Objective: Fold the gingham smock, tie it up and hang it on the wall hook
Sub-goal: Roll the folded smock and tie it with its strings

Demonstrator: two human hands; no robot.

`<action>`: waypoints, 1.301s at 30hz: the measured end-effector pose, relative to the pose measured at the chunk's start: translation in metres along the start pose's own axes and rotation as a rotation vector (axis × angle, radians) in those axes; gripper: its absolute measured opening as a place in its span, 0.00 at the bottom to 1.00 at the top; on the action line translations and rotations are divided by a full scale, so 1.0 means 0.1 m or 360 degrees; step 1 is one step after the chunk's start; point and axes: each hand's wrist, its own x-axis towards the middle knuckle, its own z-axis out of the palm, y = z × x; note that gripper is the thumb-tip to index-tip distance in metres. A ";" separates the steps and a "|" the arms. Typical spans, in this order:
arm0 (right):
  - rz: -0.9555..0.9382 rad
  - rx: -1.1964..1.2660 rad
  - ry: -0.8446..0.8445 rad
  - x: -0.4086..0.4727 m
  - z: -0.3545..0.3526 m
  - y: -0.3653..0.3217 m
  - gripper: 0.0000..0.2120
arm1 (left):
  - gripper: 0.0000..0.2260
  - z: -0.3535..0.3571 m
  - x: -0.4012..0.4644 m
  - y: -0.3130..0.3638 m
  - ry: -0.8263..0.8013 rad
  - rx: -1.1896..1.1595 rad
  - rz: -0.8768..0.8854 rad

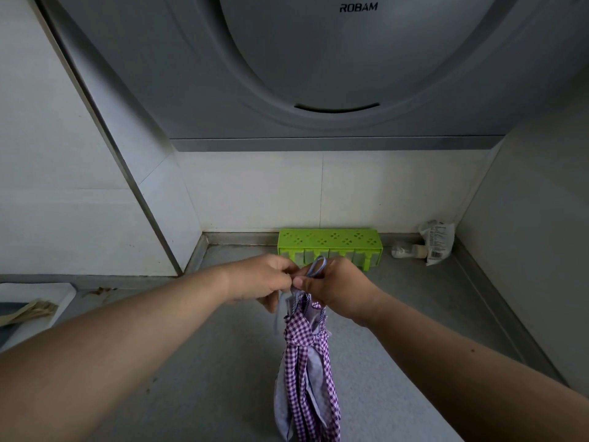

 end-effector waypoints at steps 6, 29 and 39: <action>0.0053 0.0018 0.0044 -0.01 -0.02 0.00 0.05 | 0.05 -0.09 0.08 -0.10 -0.0004 0.0256 0.0093; 0.0258 0.0544 0.0095 -0.05 0.01 0.04 0.10 | 0.12 -0.01 0.15 -0.10 0.0056 0.0394 0.0064; 0.0569 0.0101 0.0784 0.04 -0.11 0.27 0.23 | 0.07 -0.02 0.13 -0.10 0.0091 0.0189 -0.0162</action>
